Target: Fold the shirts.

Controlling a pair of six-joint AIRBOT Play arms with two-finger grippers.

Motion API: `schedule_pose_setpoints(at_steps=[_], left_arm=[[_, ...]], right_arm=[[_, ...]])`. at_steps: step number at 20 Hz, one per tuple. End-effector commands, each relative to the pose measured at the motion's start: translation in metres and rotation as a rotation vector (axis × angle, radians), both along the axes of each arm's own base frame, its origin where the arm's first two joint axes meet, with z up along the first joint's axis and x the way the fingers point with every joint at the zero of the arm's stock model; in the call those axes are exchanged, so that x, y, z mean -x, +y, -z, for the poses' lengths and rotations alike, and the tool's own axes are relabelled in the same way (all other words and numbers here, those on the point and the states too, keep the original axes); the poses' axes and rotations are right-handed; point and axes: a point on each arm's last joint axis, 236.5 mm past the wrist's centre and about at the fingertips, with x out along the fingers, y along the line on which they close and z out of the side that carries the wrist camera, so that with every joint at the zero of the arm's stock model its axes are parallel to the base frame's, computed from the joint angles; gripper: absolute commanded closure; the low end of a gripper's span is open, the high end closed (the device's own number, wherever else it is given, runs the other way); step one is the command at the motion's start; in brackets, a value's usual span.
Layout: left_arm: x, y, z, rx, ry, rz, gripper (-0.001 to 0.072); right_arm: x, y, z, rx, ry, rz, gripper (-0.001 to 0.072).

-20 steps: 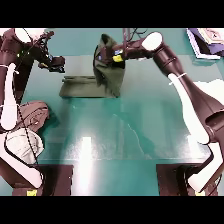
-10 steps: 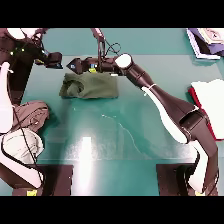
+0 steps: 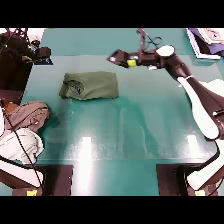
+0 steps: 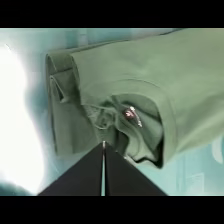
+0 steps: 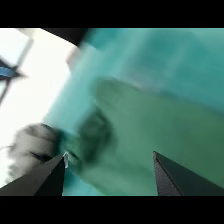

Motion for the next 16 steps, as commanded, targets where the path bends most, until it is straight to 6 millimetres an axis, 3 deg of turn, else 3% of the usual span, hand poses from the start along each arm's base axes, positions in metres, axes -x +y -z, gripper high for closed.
schedule_pose_setpoints(at_steps=[1,3,7,12,16], left_arm=[[0.003,-0.015,-0.007,0.071,-0.001,0.024,0.0683],[0.002,-0.021,-0.010,0.095,-0.008,0.030,0.0682],[0.005,-0.021,-0.009,0.097,0.006,0.036,0.0683],[0.008,-0.022,-0.008,0.096,0.017,0.041,0.0683],[0.011,-0.022,-0.006,0.095,0.032,0.048,0.0682]], right_arm=[[0.017,-0.064,0.080,0.098,0.279,0.028,0.0087],[0.026,-0.062,0.110,0.101,0.365,0.015,0.0087],[0.030,-0.030,0.146,0.109,0.443,-0.015,0.0087],[0.023,0.029,0.156,0.104,0.416,-0.074,0.0087],[0.013,0.065,0.160,0.085,0.389,-0.061,0.0090]])
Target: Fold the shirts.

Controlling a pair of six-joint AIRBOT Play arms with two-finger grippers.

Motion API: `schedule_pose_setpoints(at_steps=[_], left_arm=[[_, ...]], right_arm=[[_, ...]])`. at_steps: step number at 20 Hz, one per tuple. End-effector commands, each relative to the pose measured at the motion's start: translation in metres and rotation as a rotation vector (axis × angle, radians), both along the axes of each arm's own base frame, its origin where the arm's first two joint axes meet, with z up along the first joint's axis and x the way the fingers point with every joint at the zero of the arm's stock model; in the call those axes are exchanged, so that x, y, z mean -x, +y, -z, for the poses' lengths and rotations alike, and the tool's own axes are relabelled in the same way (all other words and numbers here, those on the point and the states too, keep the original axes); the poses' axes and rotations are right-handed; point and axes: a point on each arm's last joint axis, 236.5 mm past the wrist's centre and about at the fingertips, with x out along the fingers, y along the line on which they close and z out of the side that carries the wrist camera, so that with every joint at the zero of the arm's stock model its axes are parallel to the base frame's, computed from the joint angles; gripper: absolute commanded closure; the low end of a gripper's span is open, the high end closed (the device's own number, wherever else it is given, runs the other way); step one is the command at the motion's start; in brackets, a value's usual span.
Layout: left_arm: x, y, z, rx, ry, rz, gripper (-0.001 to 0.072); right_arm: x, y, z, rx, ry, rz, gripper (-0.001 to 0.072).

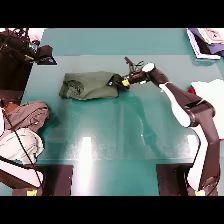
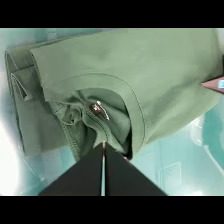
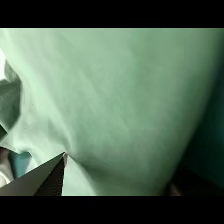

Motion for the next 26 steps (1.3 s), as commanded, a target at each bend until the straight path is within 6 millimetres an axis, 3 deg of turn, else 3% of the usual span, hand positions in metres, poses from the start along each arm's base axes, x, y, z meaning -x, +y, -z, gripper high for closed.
schedule_pose_setpoints(at_steps=[1,3,4,5,7,9,10,13,17,21,23,26], left_arm=[[0.005,-0.001,0.001,-0.001,0.017,0.015,0.0682],[0.007,-0.001,0.002,-0.005,0.021,0.029,0.0682],[0.009,-0.001,0.002,-0.005,0.026,0.032,0.0682],[0.011,-0.002,0.003,-0.006,0.034,0.036,0.0683],[0.013,-0.002,0.004,-0.006,0.044,0.041,0.0683],[0.015,-0.002,0.004,-0.007,0.051,0.044,0.0683],[0.016,-0.002,0.005,-0.008,0.055,0.048,0.0682],[0.017,-0.008,0.003,0.013,0.053,0.062,0.0682],[0.015,-0.024,-0.006,0.074,0.031,0.083,0.0683],[0.010,-0.056,-0.010,0.079,-0.010,0.122,0.0683],[0.010,-0.080,-0.012,0.083,-0.034,0.158,0.0683],[0.014,-0.115,-0.016,0.090,-0.063,0.212,0.0683]], right_arm=[[-0.009,0.029,0.007,-0.001,-0.032,0.027,0.0142],[-0.019,0.033,0.003,-0.010,-0.065,0.063,0.0433],[-0.022,0.035,0.000,-0.020,-0.088,0.065,0.0659],[-0.023,0.034,-0.004,-0.018,-0.115,0.059,0.0694],[-0.030,0.024,-0.022,-0.012,-0.161,0.058,0.0698],[-0.037,-0.010,-0.048,0.046,-0.221,0.040,0.0699],[-0.041,-0.037,-0.060,0.100,-0.253,0.032,0.0699],[-0.048,-0.141,-0.096,0.291,-0.310,0.043,0.0699],[-0.048,-0.306,-0.150,0.487,-0.311,0.256,0.0699],[-0.029,-0.443,-0.195,0.589,-0.321,0.510,0.0699],[-0.015,-0.496,-0.203,0.598,-0.292,0.631,0.0699],[0.007,-0.552,-0.198,0.601,-0.229,0.738,0.0700]])
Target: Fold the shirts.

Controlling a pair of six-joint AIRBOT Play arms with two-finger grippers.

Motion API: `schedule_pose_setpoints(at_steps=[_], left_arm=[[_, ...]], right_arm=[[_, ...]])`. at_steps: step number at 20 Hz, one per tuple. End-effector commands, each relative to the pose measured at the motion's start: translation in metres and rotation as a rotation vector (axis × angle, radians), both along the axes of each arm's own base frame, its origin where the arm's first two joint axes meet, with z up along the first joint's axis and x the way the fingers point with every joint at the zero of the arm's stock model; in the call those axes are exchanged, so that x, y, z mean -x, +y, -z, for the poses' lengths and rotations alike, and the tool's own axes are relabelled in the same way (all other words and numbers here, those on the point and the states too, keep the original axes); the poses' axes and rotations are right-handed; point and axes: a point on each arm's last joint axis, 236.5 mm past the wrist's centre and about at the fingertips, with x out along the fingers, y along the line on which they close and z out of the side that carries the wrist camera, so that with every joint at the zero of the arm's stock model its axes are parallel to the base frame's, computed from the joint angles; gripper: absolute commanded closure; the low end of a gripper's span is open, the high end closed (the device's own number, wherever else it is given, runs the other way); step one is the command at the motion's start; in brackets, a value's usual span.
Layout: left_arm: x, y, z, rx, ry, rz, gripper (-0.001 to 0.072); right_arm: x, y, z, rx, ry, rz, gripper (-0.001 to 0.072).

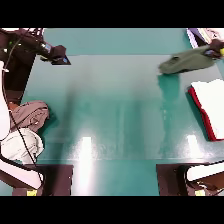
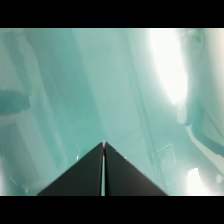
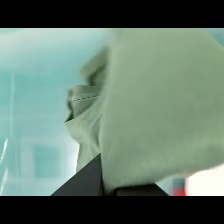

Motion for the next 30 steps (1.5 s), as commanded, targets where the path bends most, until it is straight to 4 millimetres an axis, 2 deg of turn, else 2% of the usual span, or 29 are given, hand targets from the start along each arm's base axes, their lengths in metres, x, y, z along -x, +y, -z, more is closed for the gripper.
schedule_pose_setpoints(at_steps=[1,3,7,11,15,18,22,24,27,28,29,30], left_arm=[[0.003,-0.037,-0.005,0.014,-0.039,0.051,0.0683],[0.007,-0.048,-0.005,0.015,-0.037,0.069,0.0683],[0.008,-0.050,-0.005,0.019,-0.028,0.063,0.0683],[0.008,-0.050,-0.005,0.020,-0.026,0.060,0.0683],[0.008,-0.050,-0.005,0.020,-0.027,0.061,0.0683],[0.008,-0.050,-0.005,0.014,-0.037,0.078,0.0683],[0.008,-0.050,-0.005,0.010,-0.044,0.088,0.0683],[0.009,-0.050,-0.004,0.004,-0.052,0.104,0.0683],[0.009,-0.050,-0.004,0.004,-0.052,0.104,0.0683],[0.009,-0.050,-0.004,0.004,-0.052,0.104,0.0683],[0.009,-0.050,-0.004,0.004,-0.052,0.104,0.0683],[0.009,-0.050,-0.004,0.004,-0.050,0.106,0.0683]], right_arm=[[0.031,-0.071,-0.003,-0.002,0.018,0.150,0.0699],[0.038,-0.085,-0.007,-0.019,0.004,0.183,0.0699],[0.043,-0.092,-0.045,-0.082,-0.114,0.202,0.0699],[0.070,-0.100,-0.076,-0.049,-0.147,0.231,0.0699],[0.099,-0.094,-0.096,-0.025,-0.127,0.236,0.0699],[0.134,-0.096,-0.089,0.005,0.000,0.310,0.0698],[0.198,-0.106,-0.063,0.046,0.272,0.446,0.0696],[0.223,-0.108,-0.053,0.063,0.385,0.476,0.0695],[0.240,-0.110,-0.046,0.087,0.437,0.503,0.0677],[0.248,-0.110,-0.041,0.094,0.464,0.515,0.0506],[0.256,-0.111,-0.034,0.101,0.498,0.527,0.0249],[0.263,-0.110,-0.027,0.101,0.528,0.533,0.0074]])
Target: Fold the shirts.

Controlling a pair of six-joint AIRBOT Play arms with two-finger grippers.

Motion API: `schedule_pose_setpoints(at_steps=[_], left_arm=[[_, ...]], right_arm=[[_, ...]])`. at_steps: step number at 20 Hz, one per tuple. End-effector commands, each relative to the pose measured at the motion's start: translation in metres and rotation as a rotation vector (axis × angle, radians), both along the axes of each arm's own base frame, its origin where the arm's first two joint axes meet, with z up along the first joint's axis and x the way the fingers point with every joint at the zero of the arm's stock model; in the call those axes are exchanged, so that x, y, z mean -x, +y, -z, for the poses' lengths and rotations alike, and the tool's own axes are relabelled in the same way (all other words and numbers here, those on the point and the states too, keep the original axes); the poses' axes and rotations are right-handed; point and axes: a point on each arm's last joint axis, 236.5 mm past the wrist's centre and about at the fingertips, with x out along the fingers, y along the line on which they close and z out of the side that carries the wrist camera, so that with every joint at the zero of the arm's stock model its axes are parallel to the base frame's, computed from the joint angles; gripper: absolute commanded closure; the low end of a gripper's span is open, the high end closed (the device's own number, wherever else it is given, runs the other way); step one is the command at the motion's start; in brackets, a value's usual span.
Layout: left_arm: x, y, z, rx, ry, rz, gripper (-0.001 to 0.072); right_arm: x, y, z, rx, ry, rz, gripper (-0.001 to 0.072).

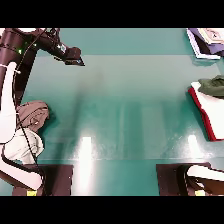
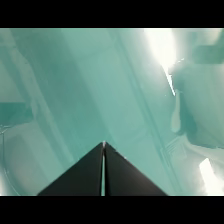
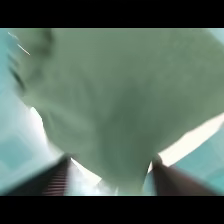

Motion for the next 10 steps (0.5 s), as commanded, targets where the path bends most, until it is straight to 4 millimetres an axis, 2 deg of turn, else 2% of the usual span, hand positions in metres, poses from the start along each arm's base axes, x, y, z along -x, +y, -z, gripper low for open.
schedule_pose_setpoints(at_steps=[1,4,6,8,10], left_arm=[[0.002,0.000,0.001,-0.005,0.003,0.010,0.0683],[0.005,0.000,0.002,-0.011,0.010,0.025,0.0683],[0.005,0.000,0.002,-0.014,0.004,0.033,0.0682],[0.005,0.000,0.002,-0.013,0.004,0.033,0.0682],[0.007,0.000,0.003,-0.014,0.014,0.033,0.0682]], right_arm=[[0.033,0.001,0.021,-0.013,0.121,0.052,0.0043],[0.043,0.006,0.031,-0.040,0.147,0.062,0.0046],[0.039,0.013,0.027,-0.053,0.119,0.066,0.0078],[0.018,0.032,0.016,-0.066,0.032,0.007,0.0205],[-0.006,0.059,-0.002,-0.073,-0.078,-0.077,0.0206]])
